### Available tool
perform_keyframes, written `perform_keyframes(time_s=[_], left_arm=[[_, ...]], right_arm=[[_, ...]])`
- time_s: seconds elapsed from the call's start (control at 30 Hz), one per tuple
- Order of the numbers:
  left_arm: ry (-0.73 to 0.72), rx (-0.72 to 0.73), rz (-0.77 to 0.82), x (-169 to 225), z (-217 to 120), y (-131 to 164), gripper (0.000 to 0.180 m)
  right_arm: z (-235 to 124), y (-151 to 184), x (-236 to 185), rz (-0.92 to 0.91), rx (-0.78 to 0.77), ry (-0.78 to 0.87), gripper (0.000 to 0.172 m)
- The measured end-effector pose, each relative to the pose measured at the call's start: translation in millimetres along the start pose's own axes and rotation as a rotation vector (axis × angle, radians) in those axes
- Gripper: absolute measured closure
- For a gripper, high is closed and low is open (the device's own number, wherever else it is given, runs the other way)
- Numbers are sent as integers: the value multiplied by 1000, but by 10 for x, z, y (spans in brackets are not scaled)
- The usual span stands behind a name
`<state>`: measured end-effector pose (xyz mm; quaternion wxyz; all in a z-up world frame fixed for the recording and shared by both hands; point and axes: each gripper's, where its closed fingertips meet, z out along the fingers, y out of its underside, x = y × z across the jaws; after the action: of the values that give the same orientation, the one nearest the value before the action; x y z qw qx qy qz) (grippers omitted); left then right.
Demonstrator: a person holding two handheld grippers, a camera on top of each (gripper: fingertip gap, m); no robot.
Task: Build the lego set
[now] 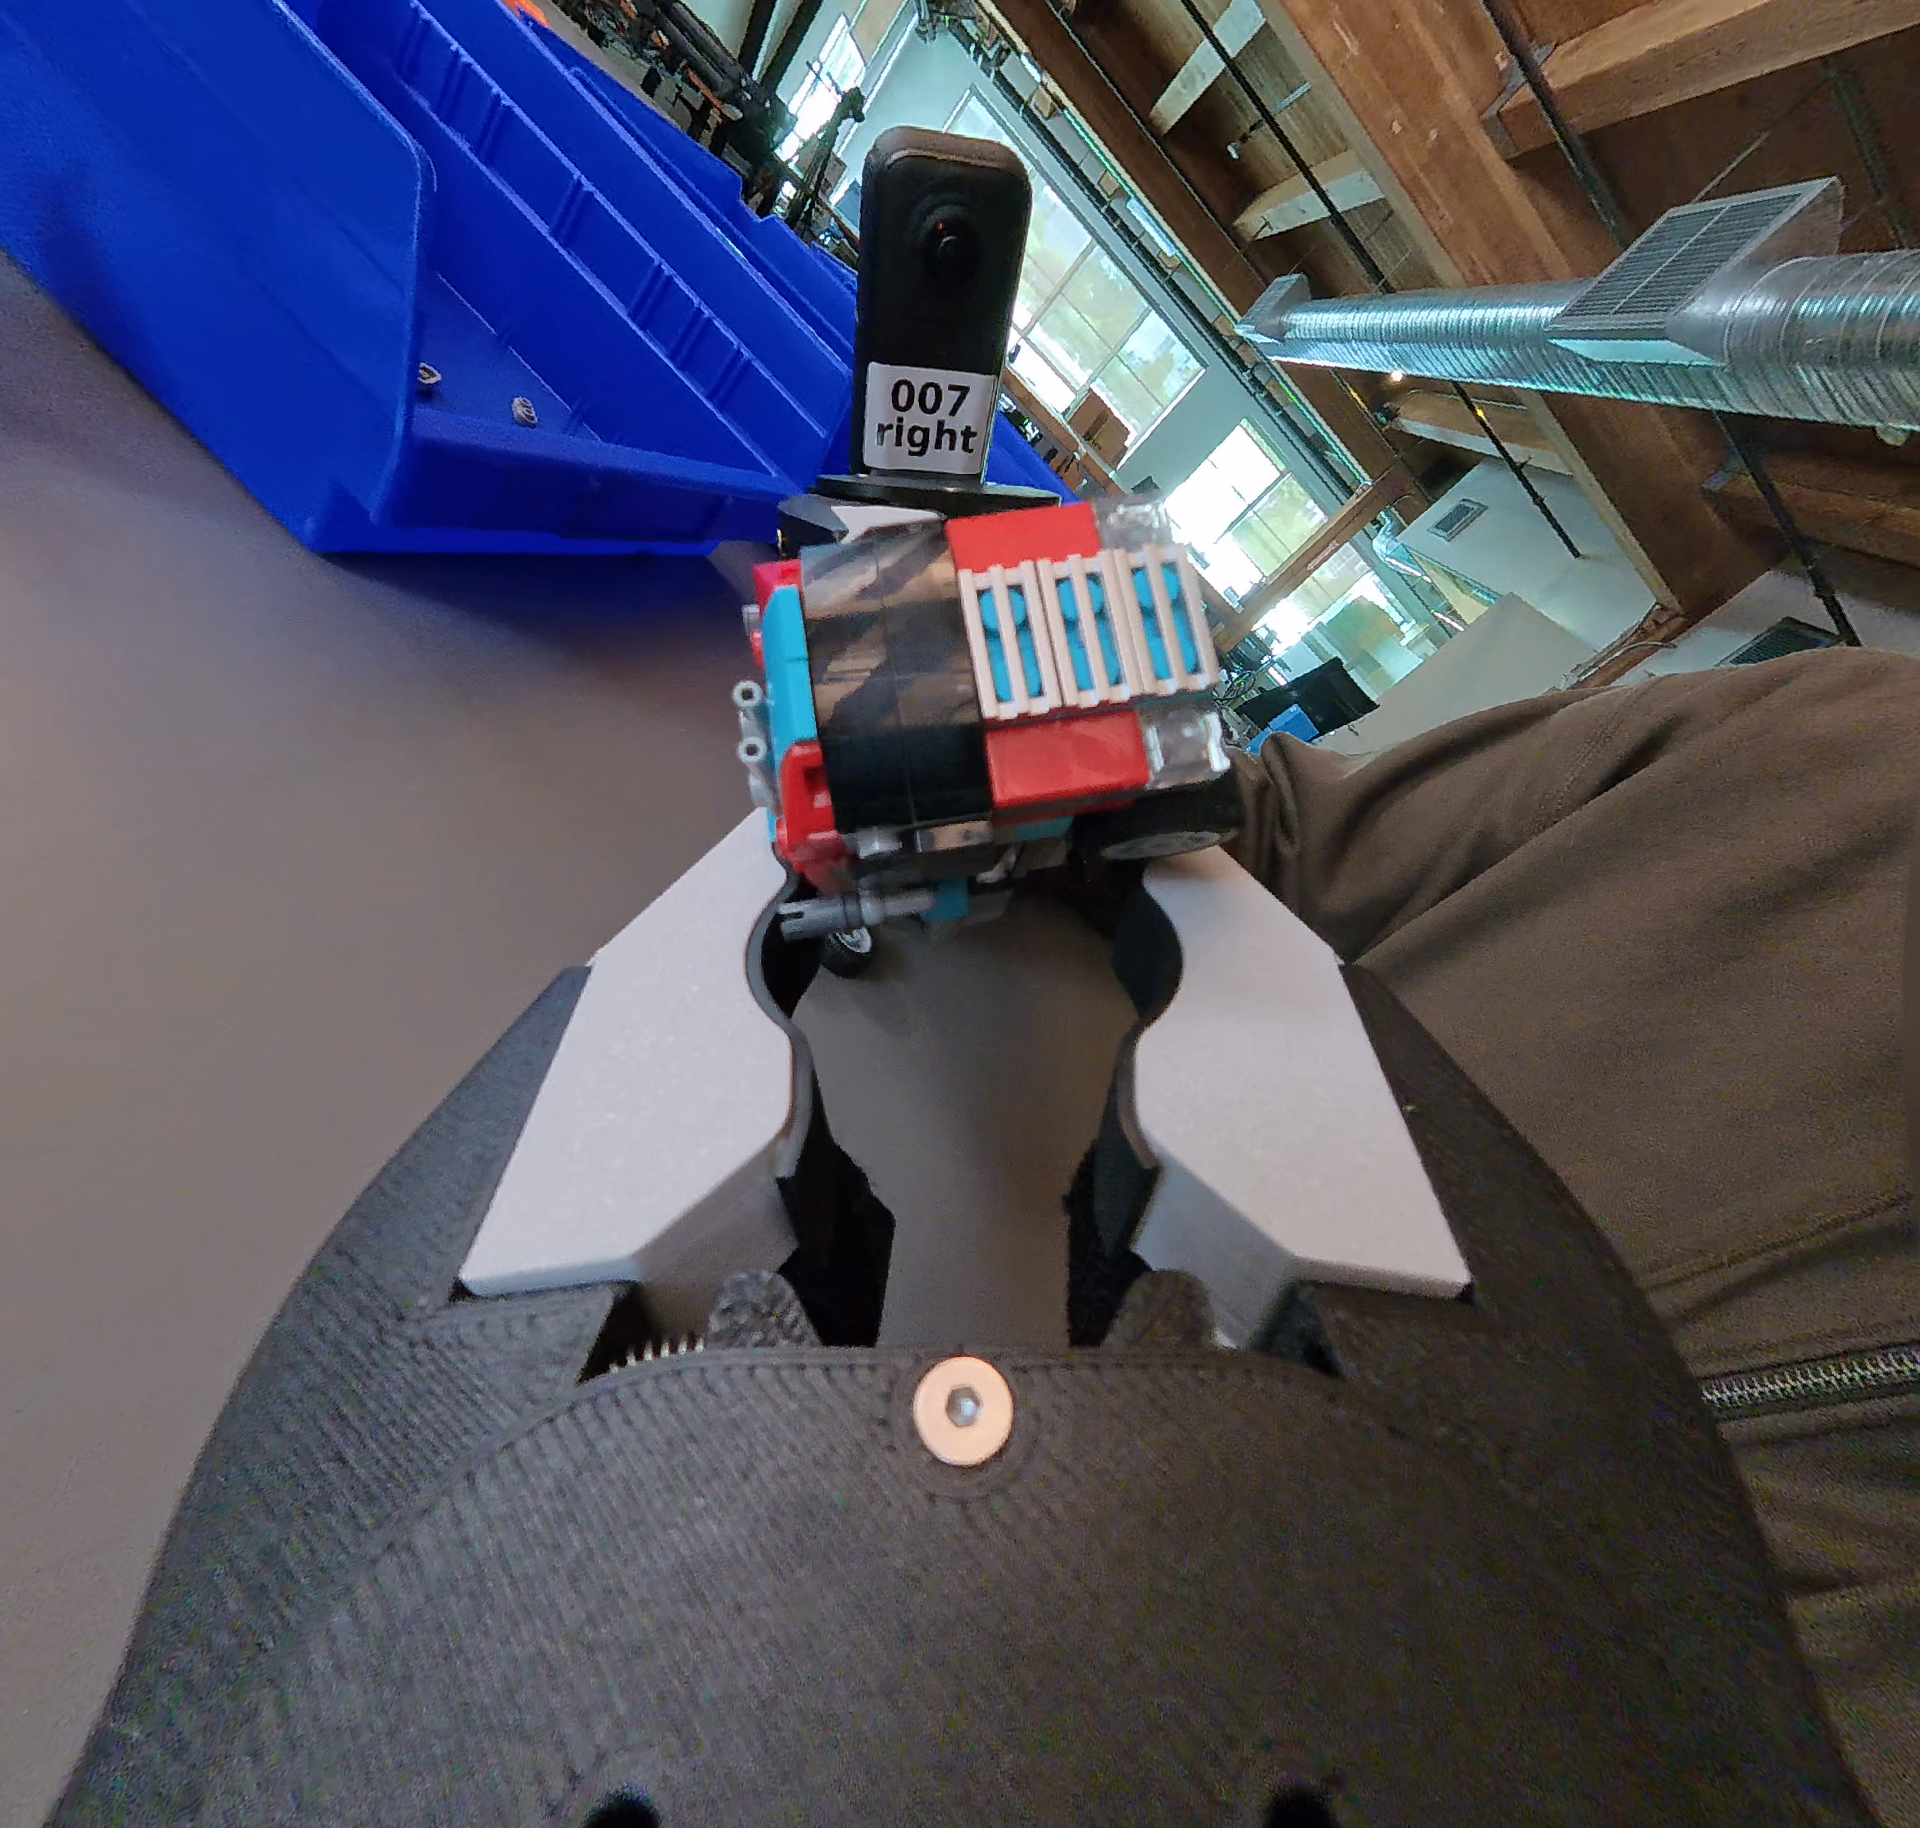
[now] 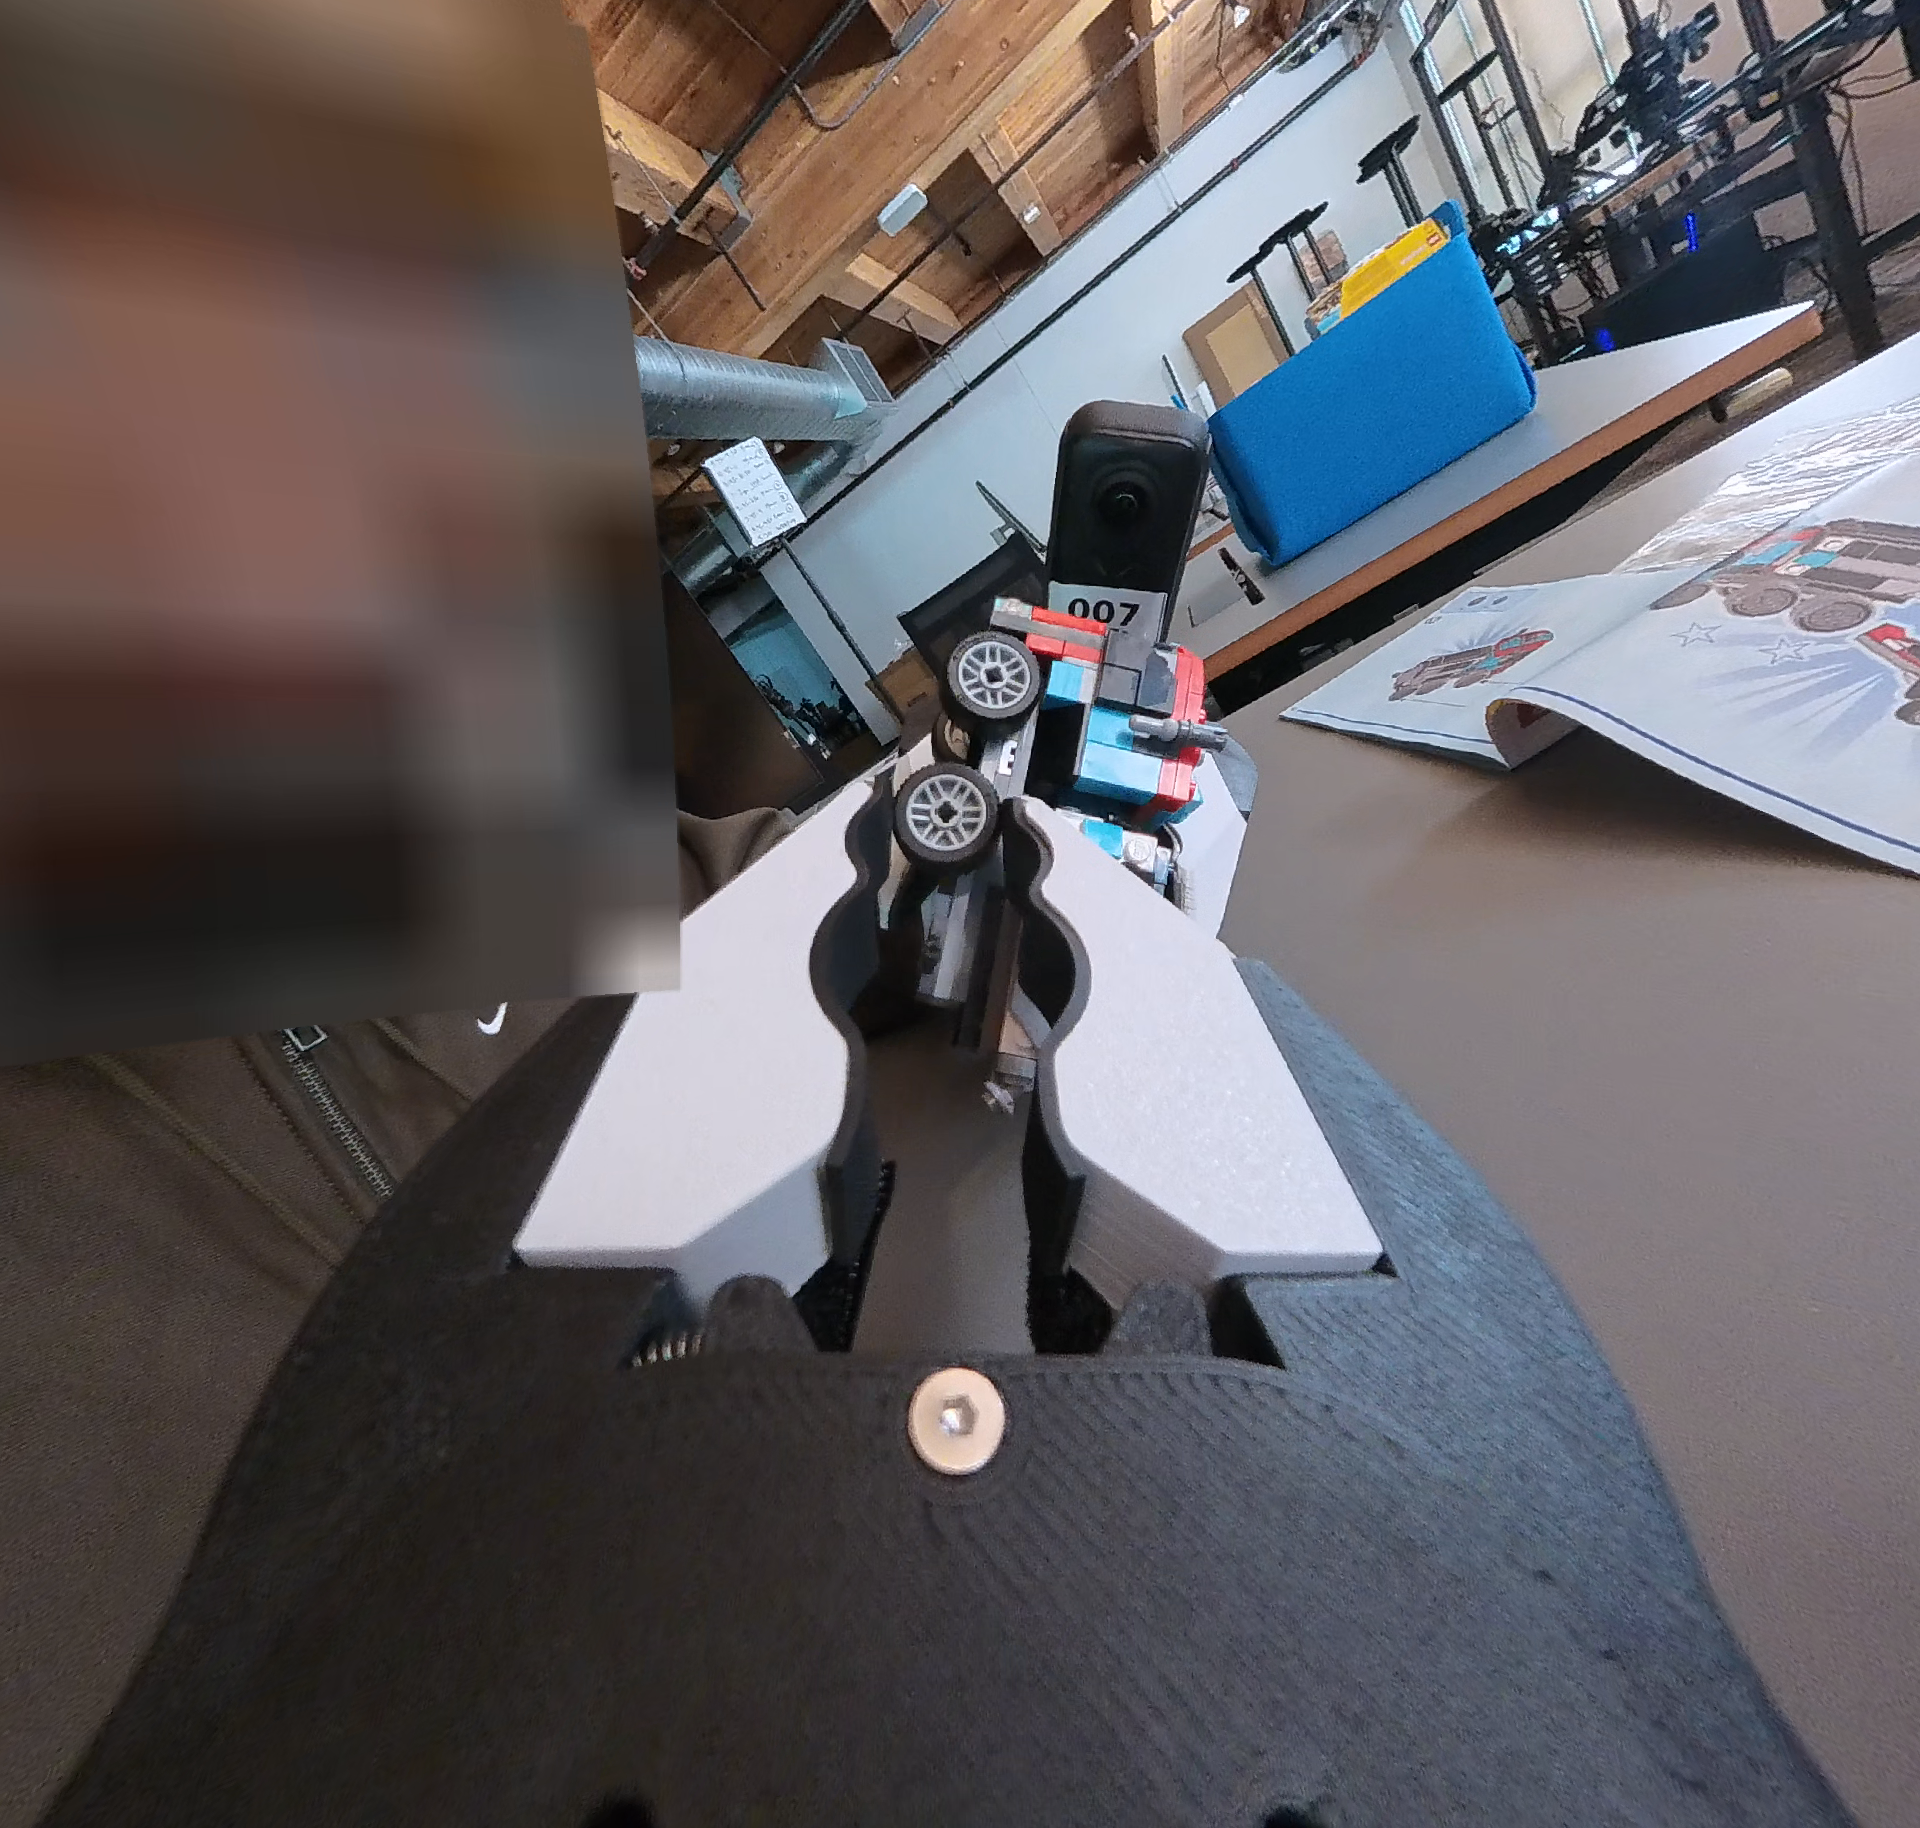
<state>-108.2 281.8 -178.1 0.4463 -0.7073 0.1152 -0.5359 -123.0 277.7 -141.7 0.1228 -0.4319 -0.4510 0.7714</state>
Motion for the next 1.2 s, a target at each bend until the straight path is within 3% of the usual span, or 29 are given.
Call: perform_keyframes(time_s=[0.27,0.73,1.07,1.2], left_arm=[[-32,-10,13,-39,-5,11,124],[-235,20,125,-256,-72,-60,125],[-76,67,-3,-121,-42,-72,125],[-130,68,68,-145,-53,-97,125]], right_arm=[[-10,27,46,3,-23,37,150],[-28,29,241,81,17,181,150],[7,-3,141,-10,29,145,150],[6,-13,149,6,32,162,150]])
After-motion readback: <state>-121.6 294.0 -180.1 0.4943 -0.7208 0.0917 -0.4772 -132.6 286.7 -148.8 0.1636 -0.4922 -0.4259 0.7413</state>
